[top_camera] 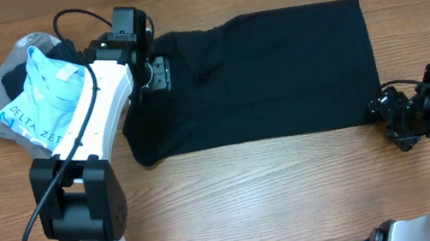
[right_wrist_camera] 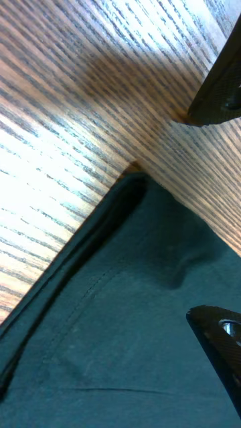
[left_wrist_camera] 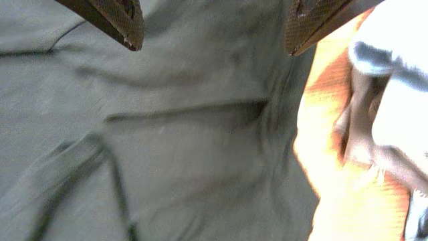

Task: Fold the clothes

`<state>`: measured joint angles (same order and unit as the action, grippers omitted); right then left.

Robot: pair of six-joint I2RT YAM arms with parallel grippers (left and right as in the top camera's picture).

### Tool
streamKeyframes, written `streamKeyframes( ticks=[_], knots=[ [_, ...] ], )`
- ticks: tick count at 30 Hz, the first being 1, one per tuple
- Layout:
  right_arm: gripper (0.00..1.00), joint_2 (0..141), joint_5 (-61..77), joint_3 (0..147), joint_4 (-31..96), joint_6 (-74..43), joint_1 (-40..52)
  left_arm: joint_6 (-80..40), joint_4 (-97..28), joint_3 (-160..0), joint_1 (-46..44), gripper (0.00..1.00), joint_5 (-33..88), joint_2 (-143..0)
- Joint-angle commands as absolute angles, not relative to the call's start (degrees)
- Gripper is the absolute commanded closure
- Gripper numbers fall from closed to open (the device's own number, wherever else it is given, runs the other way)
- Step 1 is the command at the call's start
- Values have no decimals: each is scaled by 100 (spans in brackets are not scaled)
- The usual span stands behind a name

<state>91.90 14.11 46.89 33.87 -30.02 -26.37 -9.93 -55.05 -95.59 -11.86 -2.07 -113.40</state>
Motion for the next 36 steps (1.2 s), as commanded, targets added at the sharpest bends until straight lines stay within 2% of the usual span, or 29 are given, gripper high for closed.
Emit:
streamKeyframes(
  ticks=[1, 7, 12, 18, 24, 27, 29, 31, 35, 36],
  knots=[
    [10, 9240, 1352, 4665, 3393, -3024, -2630, -840, -5590, -9345, -1138, 30, -467, -11417],
    [9, 9240, 1352, 4665, 3398, -3024, -2630, -1452, -4694, -8543, -1059, 31, -395, -11469],
    [10, 9240, 1352, 4665, 3398, -3024, -2630, -1463, -3820, -8353, -1041, 36, -187, -11572],
    [9, 9240, 1352, 4665, 3395, -3024, -2630, -1461, -3726, -8350, -1041, 38, 51, -11880],
    [9, 9240, 1347, 4665, 3389, -3024, -2630, -1461, -3723, -8350, -1041, 35, 156, -12016],
    [9, 9240, 1347, 4665, 3367, -3024, -2630, -1466, -3719, -8350, -1041, 46, 176, -12055],
    [9, 9240, 1347, 4665, 3345, -3024, -2630, -1463, -3701, -8350, -1041, 62, 185, -12060],
    [9, 9240, 1343, 4665, 3345, -3024, -2630, -1461, -3686, -8350, -1041, 70, 180, -12057],
    [9, 9240, 1286, 4665, 3347, -3024, -2630, -1459, -3706, -8350, -1041, 96, 185, -12057],
    [9, 9240, 1286, 4665, 3347, -3024, -2630, -1461, -3726, -8353, -1041, 96, 202, -12057]
  ],
)
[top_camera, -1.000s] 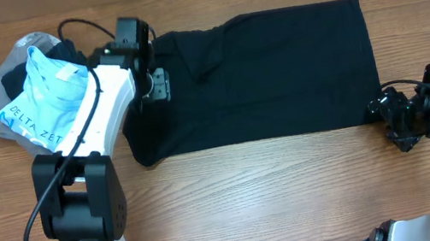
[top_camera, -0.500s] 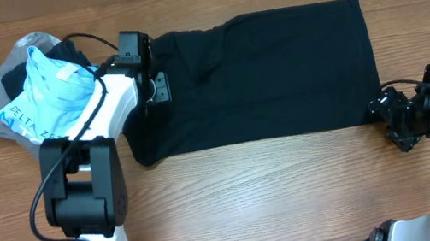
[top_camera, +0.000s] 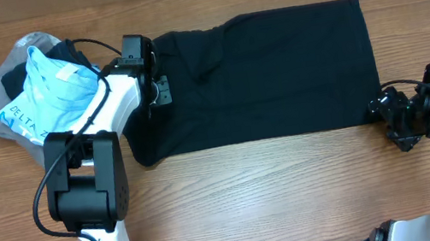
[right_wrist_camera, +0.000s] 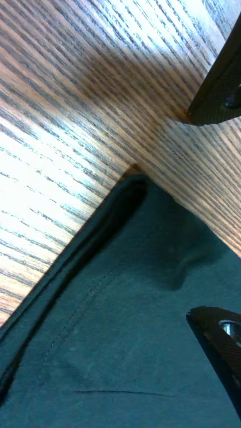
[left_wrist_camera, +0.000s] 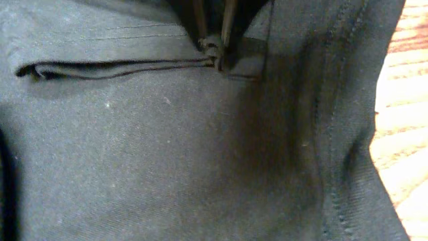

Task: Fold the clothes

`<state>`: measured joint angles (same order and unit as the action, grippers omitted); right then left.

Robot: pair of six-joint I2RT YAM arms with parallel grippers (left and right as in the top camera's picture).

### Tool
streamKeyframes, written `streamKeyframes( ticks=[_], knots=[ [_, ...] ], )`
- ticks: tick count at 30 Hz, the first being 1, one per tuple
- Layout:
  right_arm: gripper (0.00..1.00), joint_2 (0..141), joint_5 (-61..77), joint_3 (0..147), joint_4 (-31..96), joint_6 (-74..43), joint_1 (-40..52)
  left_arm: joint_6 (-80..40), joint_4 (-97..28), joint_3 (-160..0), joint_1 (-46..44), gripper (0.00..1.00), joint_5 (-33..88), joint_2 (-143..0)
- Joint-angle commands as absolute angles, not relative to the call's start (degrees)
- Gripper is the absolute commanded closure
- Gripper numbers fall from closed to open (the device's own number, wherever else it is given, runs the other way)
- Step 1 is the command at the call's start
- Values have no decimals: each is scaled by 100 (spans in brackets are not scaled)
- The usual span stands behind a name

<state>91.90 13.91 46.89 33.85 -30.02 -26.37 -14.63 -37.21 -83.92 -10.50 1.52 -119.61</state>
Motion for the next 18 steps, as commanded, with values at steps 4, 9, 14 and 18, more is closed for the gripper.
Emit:
streamKeyframes(
  ticks=[4, 9, 14, 18],
  knots=[
    [9, 9240, 1286, 4665, 3350, -3024, -2630, -1461, -3837, -8490, -1041, 96, 305, -11996],
    [9, 9240, 1286, 4665, 3350, -3024, -2630, -1409, -4185, -9168, -1041, 96, 305, -11977],
    [9, 9240, 1286, 4665, 3350, -3024, -2630, -1326, -4204, -9478, -1041, 95, 303, -11977],
    [9, 9240, 1286, 4665, 3350, -3024, -2630, -1330, -4193, -9478, -1059, 87, 307, -11979]
  ],
)
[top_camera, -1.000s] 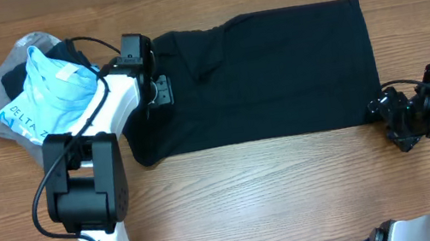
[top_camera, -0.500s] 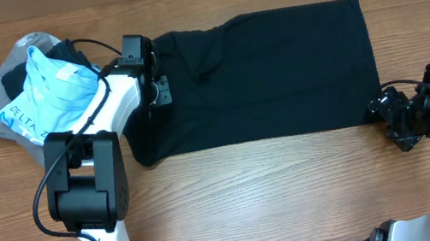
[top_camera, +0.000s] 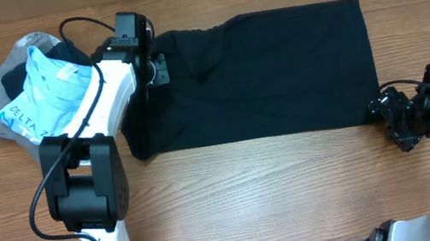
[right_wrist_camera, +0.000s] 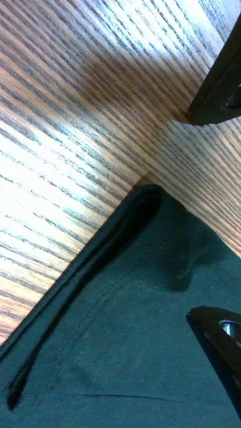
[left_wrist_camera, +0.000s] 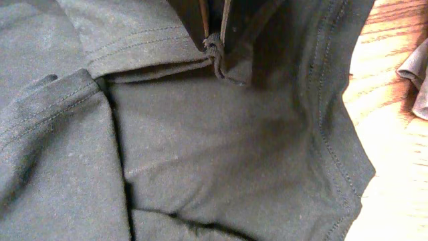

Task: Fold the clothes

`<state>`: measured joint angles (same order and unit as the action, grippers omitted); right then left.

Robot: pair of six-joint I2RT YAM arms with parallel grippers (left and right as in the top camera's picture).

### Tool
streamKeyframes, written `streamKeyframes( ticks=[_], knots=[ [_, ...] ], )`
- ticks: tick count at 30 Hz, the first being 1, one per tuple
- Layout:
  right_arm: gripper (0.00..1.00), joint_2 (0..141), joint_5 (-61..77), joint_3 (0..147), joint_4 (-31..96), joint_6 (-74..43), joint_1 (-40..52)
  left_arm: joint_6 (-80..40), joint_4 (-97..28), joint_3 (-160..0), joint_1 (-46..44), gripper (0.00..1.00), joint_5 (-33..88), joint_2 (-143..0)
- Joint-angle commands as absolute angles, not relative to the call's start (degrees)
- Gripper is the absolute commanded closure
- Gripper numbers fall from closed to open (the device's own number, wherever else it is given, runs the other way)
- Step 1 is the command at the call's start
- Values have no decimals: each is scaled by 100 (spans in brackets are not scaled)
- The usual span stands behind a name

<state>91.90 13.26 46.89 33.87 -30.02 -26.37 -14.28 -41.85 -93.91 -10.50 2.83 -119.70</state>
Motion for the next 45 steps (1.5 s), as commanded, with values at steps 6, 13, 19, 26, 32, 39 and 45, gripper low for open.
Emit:
streamKeyframes(
  ticks=[6, 13, 19, 26, 32, 39, 45],
  knots=[
    [9, 9240, 1238, 4665, 3363, -3022, -2630, -1282, -4633, -9478, -1022, 24, 279, -11979],
    [10, 9251, 945, 4665, 3664, -3028, -2630, -875, -6084, -9478, -836, 34, 303, -11946],
    [12, 9367, 947, 4611, 3715, -3070, -2630, -725, -7037, -9476, -784, 43, 279, -11946],
    [7, 9612, 1557, 4609, 3369, -2762, -2630, -499, -7500, -9476, -784, 49, 810, -11946],
    [7, 9686, 1614, 4609, 3409, -2764, -2630, -204, -7647, -9371, -784, 51, 860, -11946],
    [7, 9725, 1614, 4606, 3487, -2762, -2630, -169, -7207, -8766, -790, 66, 847, -11948],
    [7, 9727, 1612, 4606, 3553, -2764, -2630, -187, -6978, -8643, -762, 96, 755, -11946]
  ],
)
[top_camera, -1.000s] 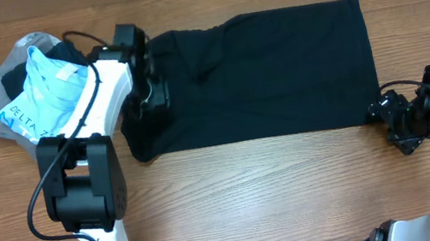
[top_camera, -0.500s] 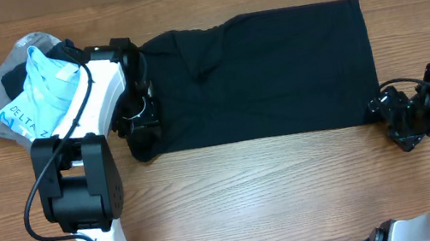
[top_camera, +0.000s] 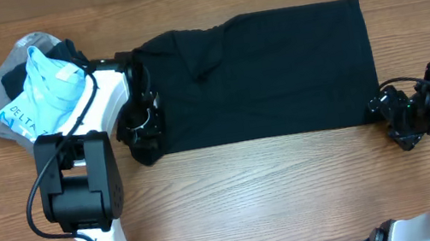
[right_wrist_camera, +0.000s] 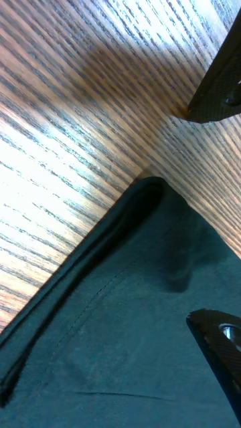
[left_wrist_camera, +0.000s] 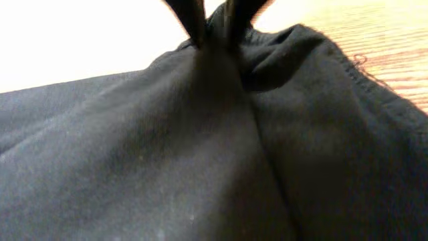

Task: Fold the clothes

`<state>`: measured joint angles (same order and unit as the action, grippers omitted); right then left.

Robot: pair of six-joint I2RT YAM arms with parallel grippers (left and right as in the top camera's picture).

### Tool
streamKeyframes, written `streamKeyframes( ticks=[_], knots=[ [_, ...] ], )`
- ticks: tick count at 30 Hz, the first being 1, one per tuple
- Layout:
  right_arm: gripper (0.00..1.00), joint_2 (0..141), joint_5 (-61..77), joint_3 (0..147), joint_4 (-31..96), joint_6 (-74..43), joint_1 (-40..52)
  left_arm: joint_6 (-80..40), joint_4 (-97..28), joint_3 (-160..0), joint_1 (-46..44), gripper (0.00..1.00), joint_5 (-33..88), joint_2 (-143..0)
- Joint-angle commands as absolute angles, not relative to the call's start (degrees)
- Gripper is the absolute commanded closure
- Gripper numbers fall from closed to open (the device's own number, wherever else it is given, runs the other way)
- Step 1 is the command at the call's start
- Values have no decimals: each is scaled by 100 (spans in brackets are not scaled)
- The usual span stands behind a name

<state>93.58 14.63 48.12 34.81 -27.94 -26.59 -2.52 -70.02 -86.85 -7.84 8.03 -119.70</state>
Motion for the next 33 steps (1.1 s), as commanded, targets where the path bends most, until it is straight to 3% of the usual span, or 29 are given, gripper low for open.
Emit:
streamKeyframes(
  ticks=[1, 9, 13, 16, 18, 20, 24, 27, 30, 33],
  knots=[
    [9, 9727, 1614, 4606, 3575, -2764, -2630, -193, -6971, -8659, -738, 96, 696, -11946],
    [22, 9767, 1352, 4606, 3192, -2764, -2630, -342, -6689, -8840, -322, 96, 683, -11946],
    [48, 9856, 1358, 4606, 2961, -2814, -2630, -403, -6495, -8903, -91, 96, 692, -11946],
    [76, 9898, 1363, 4606, 2961, -2812, -2630, -454, -6375, -8903, 5, 95, 786, -11946],
    [90, 9898, 1400, 4606, 2930, -2812, -2630, -447, -6346, -8906, 14, 92, 794, -11946],
    [96, 9898, 1505, 4606, 2873, -2810, -2630, -434, -6333, -8903, 8, 91, 794, -11946],
    [94, 9898, 1796, 4606, 2860, -2801, -2630, -427, -6267, -8906, -3, 90, 801, -11946],
    [63, 9898, 2112, 4606, 2998, -2604, -2630, -427, -6233, -8906, -3, 90, 832, -11946],
    [49, 9900, 2110, 4606, 3232, -2471, -2630, -423, -6233, -8906, -1, 90, 843, -11946],
    [48, 9904, 2106, 4604, 3227, -2394, -2630, -425, -6235, -8906, -1, 90, 845, -11946]
  ],
)
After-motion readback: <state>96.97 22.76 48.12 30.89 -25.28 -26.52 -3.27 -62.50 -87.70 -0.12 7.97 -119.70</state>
